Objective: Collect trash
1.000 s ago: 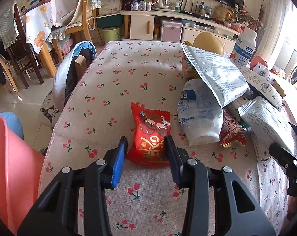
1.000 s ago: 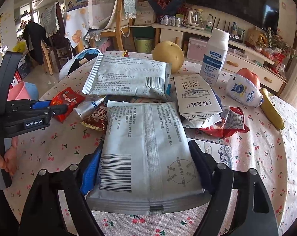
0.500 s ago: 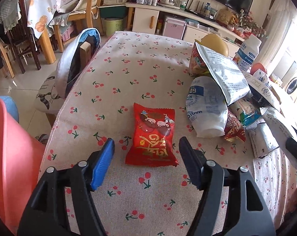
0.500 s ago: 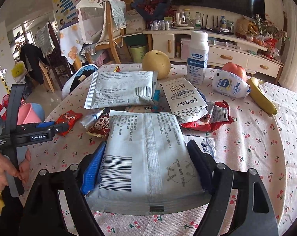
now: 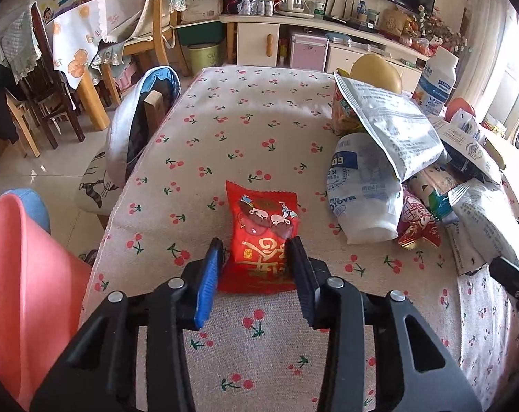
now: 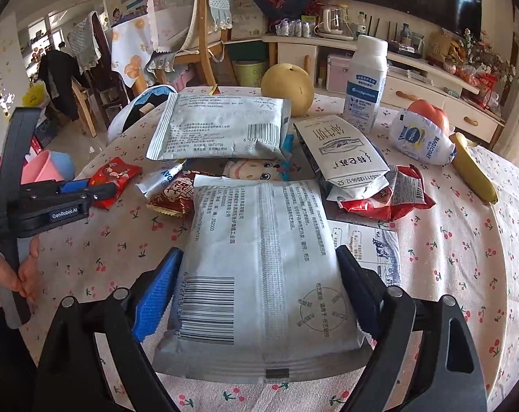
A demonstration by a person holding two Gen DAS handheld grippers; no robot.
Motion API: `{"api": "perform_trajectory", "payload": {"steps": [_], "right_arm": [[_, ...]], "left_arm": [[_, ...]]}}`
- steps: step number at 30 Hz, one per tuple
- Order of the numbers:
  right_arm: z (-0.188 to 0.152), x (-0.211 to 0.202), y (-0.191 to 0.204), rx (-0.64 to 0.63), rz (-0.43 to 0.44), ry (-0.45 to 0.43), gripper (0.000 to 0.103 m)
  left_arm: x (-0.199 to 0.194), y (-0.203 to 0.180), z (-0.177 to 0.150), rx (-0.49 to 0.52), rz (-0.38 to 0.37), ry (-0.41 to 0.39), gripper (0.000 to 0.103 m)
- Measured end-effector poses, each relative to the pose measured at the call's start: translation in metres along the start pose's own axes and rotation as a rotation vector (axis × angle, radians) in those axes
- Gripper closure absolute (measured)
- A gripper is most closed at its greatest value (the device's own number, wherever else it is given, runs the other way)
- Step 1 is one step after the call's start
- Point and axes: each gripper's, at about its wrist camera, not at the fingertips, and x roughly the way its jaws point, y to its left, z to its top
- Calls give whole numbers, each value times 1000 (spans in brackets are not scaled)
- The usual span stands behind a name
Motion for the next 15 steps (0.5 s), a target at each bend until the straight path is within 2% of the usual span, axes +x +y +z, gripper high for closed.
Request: {"api": "perform_trajectory", "payload": {"steps": [3, 10, 15], "right_arm": [[-1, 4, 4, -28, -37, -5, 15], [-3, -4, 6, -11, -59, -17, 24], [-8, -19, 8, 14, -56, -40, 25]], "left_arm": [[-5, 2, -1, -14, -10, -9, 65], [-27, 9, -9, -62, -83, -49, 70], [-34, 11, -14, -77, -129, -49, 75]]}}
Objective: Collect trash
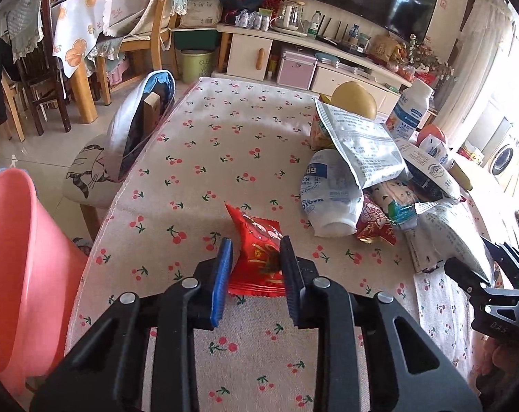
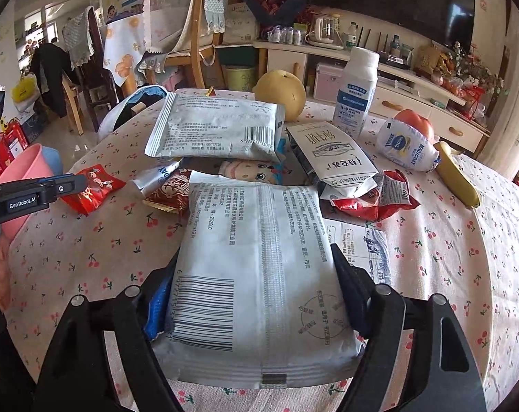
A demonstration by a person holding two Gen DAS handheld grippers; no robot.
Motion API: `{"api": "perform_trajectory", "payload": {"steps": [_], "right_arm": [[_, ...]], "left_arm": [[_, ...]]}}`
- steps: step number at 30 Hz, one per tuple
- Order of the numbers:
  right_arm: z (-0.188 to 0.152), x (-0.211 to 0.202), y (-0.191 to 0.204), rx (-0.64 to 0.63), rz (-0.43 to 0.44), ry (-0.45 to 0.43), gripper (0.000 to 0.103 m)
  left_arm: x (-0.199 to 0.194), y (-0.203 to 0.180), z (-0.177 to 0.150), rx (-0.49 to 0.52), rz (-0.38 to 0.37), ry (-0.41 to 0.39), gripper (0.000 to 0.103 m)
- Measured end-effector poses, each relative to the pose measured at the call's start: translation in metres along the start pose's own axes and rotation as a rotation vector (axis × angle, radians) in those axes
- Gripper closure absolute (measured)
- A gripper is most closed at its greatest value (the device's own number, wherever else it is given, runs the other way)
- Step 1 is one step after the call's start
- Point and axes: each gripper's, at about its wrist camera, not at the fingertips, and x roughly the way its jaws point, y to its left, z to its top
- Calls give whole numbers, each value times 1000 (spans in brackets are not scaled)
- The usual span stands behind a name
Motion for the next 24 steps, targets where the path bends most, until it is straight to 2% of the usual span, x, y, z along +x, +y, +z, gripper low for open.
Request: {"api": "perform_trajectory", "payload": {"steps": [4, 6, 7, 9, 11, 16, 20, 22, 23, 24], "right_arm": [[-4, -19, 3, 15, 2, -32, 25], [-6, -27, 4, 22, 6, -39, 25], [-6, -27, 4, 22, 6, -39, 25], [-8, -33, 8, 19, 5, -44, 25], [-11, -39, 12, 13, 1, -50, 25], [-14, -41, 13, 10, -2, -50, 25], [-15, -40, 13, 13, 5, -45, 24], [-15, -38, 13, 17, 17, -39, 24], [-15, -38, 13, 18, 23, -37, 24], [-15, -37, 13, 21, 29, -36, 24]], "left_arm": [[-4, -1, -6, 4, -66, 29, 80], [-2, -3, -9, 17, -105, 66, 78], [-2, -3, -11, 26, -97, 73, 74], [0, -4, -15, 52, -75, 83, 45], [1, -6, -17, 80, -21, 77, 37], [14, -11, -20, 95, 63, 91, 35], [20, -23, -18, 126, 144, 62, 35], [28, -27, -20, 136, 185, 79, 46], [27, -27, -20, 120, 172, 60, 58], [28, -28, -18, 114, 175, 60, 59]]}}
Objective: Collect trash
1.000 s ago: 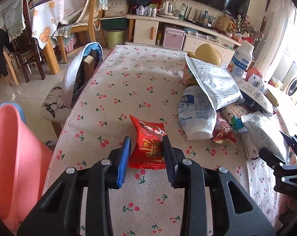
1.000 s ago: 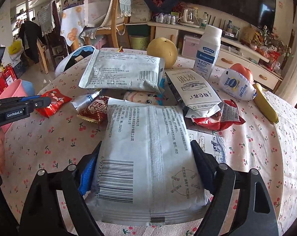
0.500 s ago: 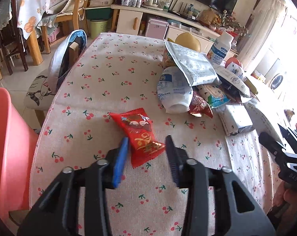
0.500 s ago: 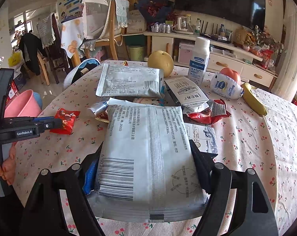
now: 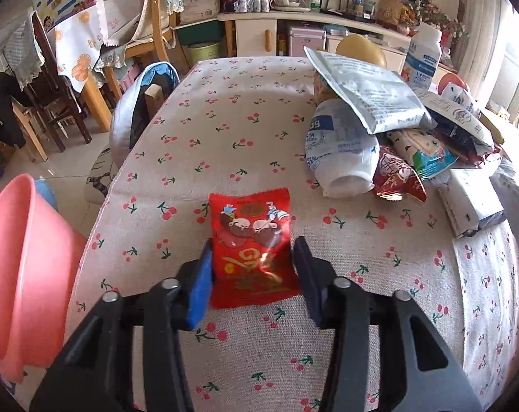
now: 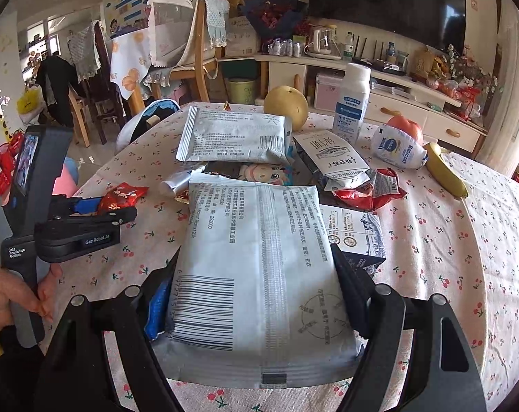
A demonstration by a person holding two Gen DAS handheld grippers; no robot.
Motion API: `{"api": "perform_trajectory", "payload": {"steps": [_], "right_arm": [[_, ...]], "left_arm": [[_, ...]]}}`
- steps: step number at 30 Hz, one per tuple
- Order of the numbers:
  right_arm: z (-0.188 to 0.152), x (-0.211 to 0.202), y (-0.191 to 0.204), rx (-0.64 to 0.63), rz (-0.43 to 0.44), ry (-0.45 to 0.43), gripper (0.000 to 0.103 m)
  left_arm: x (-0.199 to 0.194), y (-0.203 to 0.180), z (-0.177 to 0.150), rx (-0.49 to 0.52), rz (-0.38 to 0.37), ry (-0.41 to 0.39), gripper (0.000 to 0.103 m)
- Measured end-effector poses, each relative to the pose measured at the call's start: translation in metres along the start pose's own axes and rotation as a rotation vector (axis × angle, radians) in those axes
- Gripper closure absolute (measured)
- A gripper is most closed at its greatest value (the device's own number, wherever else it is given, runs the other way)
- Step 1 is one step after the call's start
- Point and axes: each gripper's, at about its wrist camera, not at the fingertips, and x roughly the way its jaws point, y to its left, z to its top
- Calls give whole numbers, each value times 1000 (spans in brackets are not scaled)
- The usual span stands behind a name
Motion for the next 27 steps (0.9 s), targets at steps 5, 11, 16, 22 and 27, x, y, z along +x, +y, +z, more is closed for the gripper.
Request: {"api": "perform_trajectory", "payload": {"steps": [5, 11, 16, 22, 27], "right_arm": [[1, 2, 2, 15, 27, 5, 24], [-1, 4, 11, 7, 49, 14, 24], [-2, 0, 13, 15, 50, 10, 24], [-5, -11, 9, 74, 77, -3, 24], [-10, -19, 10, 122, 107, -3, 24]], "left_arm": [[-6, -1, 2, -13, 9, -24, 71], [-18, 3, -5, -34, -35, -32, 78], [-27, 14, -9, -83, -96, -23, 80], [-47, 30, -15, -143, -171, -44, 80], [-64, 40, -20, -172, -209, -76, 80]]}}
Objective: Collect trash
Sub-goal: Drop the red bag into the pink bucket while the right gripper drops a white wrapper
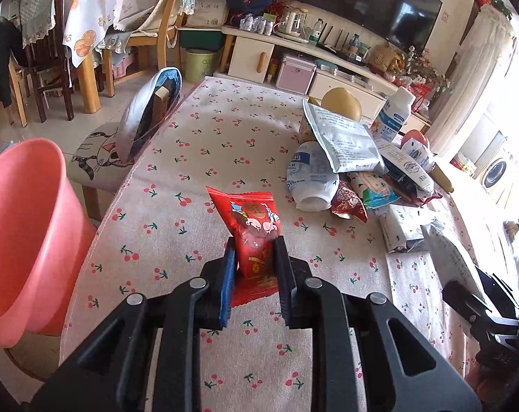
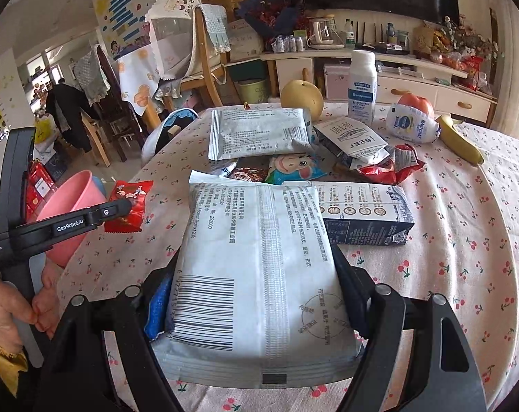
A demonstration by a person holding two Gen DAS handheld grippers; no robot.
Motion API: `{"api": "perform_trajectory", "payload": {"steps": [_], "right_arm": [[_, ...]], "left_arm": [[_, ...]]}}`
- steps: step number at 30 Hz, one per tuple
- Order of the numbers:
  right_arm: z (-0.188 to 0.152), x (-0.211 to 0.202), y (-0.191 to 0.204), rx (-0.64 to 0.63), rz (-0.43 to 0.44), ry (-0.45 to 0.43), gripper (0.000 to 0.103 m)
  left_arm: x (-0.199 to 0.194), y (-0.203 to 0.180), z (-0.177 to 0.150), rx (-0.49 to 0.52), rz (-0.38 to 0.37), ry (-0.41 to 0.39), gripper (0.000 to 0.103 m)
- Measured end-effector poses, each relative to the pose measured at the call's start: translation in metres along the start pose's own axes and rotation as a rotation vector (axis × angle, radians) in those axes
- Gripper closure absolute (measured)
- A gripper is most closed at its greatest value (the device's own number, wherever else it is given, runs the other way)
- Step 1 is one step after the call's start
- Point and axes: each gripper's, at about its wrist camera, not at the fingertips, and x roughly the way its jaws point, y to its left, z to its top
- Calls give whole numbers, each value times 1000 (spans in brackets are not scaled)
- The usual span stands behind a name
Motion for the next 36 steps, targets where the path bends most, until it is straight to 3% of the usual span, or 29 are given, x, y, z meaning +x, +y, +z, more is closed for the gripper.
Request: {"api": "perform_trajectory", "payload": {"steps": [7, 16, 25, 33, 36], "right_arm": [[1, -1, 14, 6, 23, 1, 24], [10, 13, 62, -60, 78, 20, 24], [28, 47, 157, -182, 204, 47, 24], [54, 83, 259, -338, 309, 52, 24], [60, 102, 289, -391, 314, 62, 24]], "left_arm": [[-27, 18, 0, -45, -19, -50, 80], [-66, 73, 9, -177, 73, -159, 80], [-99, 149, 15, -356, 275, -268, 80], [-106, 227, 10, -534, 405, -249, 80], [-100, 250, 7, -600, 403, -211, 80]]}}
